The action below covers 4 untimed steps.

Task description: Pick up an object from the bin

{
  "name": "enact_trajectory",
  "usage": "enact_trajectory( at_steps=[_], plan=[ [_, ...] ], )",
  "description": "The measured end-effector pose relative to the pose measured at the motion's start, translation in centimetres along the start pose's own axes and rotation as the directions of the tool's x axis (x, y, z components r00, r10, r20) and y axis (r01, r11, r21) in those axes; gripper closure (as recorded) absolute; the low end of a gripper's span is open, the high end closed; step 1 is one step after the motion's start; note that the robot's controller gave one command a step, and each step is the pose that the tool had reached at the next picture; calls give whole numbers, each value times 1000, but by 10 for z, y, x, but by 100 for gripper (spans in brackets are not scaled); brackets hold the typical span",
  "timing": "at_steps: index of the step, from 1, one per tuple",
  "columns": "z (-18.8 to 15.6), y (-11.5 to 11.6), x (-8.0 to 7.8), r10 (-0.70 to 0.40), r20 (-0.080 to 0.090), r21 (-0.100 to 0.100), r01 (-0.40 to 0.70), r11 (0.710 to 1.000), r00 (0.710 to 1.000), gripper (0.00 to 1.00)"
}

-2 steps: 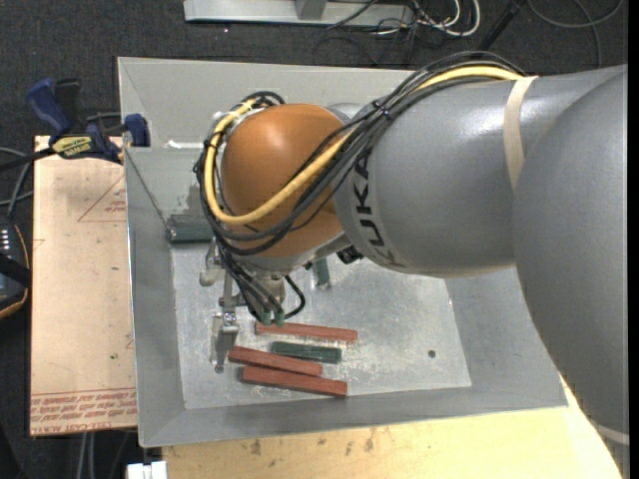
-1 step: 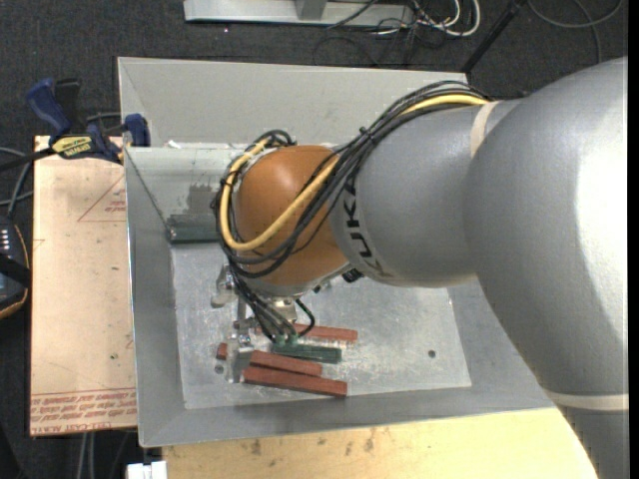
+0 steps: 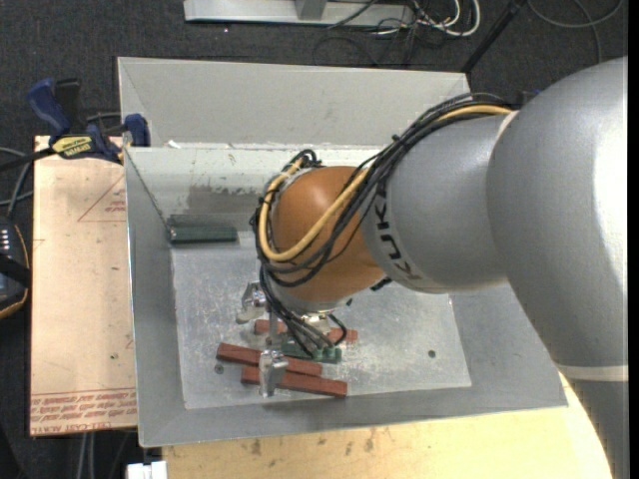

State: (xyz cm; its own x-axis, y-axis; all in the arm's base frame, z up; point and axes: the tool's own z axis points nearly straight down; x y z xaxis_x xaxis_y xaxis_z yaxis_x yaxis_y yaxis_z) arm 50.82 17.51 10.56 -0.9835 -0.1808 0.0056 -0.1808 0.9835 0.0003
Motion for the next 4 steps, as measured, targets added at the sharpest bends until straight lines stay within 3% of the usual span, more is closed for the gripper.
enact_trajectory(
  at_steps=[1, 2, 3, 4],
  plan=[
    [29, -2, 1, -333, 26, 3, 333, 943, 942, 100],
    [29, -2, 1, -333, 26, 3, 333, 943, 942, 100],
    [28, -8, 3, -424, 33, 2, 424, 906, 905, 100],
    [-181, 47, -3, -356, 5, 1, 356, 935, 935, 100]
  ],
)
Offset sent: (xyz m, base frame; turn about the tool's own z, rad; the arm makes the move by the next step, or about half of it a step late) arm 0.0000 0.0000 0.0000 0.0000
